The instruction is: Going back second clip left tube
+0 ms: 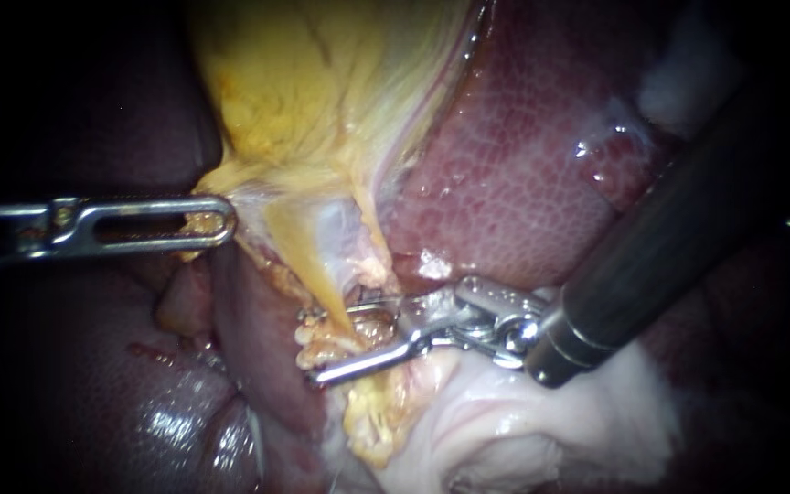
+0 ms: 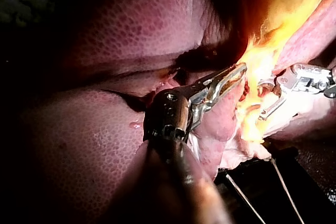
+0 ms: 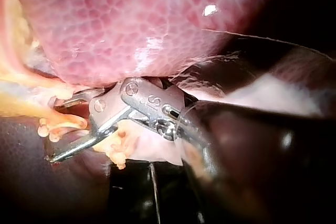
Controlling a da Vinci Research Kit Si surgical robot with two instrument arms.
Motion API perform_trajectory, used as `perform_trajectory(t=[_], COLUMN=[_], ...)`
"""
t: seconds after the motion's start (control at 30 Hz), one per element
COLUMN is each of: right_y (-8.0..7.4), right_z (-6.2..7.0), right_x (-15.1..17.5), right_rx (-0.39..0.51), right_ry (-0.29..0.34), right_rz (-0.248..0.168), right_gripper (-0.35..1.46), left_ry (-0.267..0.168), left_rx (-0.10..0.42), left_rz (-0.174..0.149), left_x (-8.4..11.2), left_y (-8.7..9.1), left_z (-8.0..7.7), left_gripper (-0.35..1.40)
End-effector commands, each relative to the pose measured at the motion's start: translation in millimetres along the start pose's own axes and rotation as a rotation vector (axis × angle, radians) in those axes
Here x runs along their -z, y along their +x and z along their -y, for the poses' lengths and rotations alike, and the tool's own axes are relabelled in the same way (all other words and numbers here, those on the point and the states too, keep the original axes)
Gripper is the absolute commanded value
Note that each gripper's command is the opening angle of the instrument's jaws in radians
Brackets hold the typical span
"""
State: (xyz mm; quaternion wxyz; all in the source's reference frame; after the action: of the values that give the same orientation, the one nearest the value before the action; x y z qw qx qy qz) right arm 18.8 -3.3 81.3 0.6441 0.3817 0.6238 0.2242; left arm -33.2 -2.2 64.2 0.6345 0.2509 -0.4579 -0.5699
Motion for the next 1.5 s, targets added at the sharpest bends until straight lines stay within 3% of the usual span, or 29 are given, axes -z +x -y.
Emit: perform_trajectory(t=[0.03,0.17,0.37,0.6,0.83,1.0,1.17,1.37,1.5], right_y=[0.3,1.1,0.8,2.2,6.0,9.1,11.0,11.6,11.6], right_z=[0.2,0.6,0.8,2.8,5.4,7.3,9.0,9.7,9.7], right_x=[0.4,1.4,1.2,5.0,10.0,12.9,14.7,15.1,15.0], right_rx=[0.002,0.0,0.001,0.057,0.13,0.172,0.201,0.215,0.215], right_ry=[0.0,-0.011,-0.003,-0.027,-0.071,-0.104,-0.119,-0.122,-0.123], right_rz=[-0.001,-0.006,-0.003,0.048,0.046,0.076,0.094,0.099,0.099], right_gripper=[0.6,0.6,0.6,0.6,0.6,0.6,0.6,0.6,0.6], left_ry=[0.001,0.001,0.001,0.002,0.0,-0.002,-0.003,0.009,0.013], left_rx=[-0.001,-0.001,-0.001,-0.001,-0.003,-0.004,0.001,0.0,0.005], left_rz=[0.0,0.0,-0.001,-0.001,0.001,0.003,0.005,0.005,-0.023], left_x=[0.0,0.0,0.1,0.3,0.0,-0.3,-0.7,-3.1,-6.8], left_y=[0.0,0.0,0.0,0.0,0.3,0.6,0.8,2.1,4.4], left_z=[0.0,0.0,0.0,-0.1,-0.1,-0.2,-0.2,-0.5,-0.8], left_gripper=[-0.35,-0.35,-0.35,-0.35,-0.35,-0.35,-0.35,-0.35,-0.35])
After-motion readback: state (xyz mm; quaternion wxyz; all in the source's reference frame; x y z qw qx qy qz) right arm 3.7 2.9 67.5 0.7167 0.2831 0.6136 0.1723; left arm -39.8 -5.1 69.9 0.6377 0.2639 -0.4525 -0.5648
